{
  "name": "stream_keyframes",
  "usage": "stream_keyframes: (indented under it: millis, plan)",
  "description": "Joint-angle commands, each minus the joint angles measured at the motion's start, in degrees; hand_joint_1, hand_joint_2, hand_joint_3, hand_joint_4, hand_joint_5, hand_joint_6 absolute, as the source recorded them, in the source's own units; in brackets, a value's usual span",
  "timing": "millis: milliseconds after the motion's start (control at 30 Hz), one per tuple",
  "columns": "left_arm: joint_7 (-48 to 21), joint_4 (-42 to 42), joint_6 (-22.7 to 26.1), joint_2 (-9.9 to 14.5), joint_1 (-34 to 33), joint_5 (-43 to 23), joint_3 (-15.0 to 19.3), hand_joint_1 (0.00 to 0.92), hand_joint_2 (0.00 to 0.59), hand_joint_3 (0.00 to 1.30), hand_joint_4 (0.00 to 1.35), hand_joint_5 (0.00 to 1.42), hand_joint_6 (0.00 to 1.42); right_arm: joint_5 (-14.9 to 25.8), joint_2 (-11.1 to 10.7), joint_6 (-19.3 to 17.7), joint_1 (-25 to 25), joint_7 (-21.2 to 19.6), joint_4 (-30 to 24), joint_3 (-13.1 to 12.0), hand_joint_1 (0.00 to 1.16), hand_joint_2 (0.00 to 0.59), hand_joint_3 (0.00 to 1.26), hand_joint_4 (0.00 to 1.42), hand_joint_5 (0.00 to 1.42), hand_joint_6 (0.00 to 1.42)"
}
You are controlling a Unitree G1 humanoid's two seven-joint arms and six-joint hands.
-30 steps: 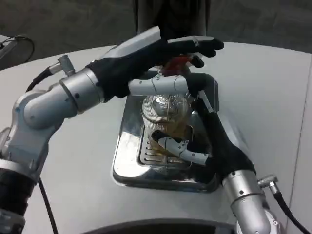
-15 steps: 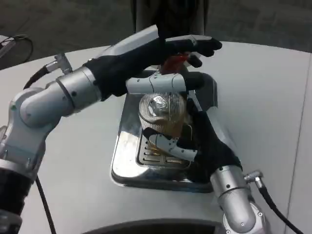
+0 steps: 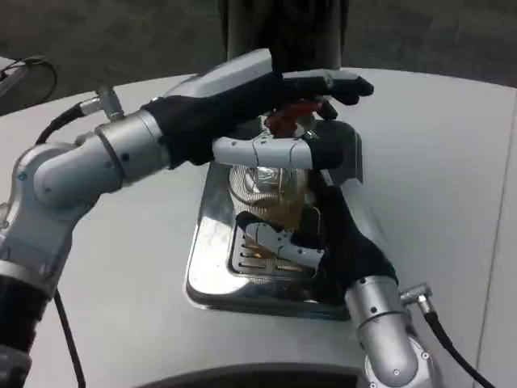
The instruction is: Grasp the cup under the faucet to collect the drink, then remove the cup.
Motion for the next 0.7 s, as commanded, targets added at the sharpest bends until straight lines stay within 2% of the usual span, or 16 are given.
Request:
stream_keyframes:
  millis: [33, 333, 700]
  plan:
    - [-1.2, 0.3, -0.2, 1.5, 1.1, 2.7, -1.5, 0.0, 0.012, 0.19, 0.17, 0.25, 0.2, 0.6, 1.2, -1.4, -0.2, -0.7, 0.8, 0.6, 0.68, 0.219, 0.0, 0.07, 0.12, 0.11]
    - [-1.4, -0.7, 0.5, 2.2, 1.2, 2.4, -1.5, 0.0, 0.012, 0.19, 0.17, 0.25, 0.2, -0.3, 2.7, -0.4, -0.5, -2.9, 0.9, 1.2, 0.68, 0.22, 0.0, 0.07, 0.12, 0.11]
    - [-1.2, -0.9, 0.6, 3.0, 1.7, 2.4, -1.1, 0.0, 0.012, 0.19, 0.18, 0.26, 0.21, -1.6, 3.8, 0.4, -2.1, -4.9, 3.8, 2.5, 0.68, 0.224, 0.0, 0.08, 0.13, 0.11]
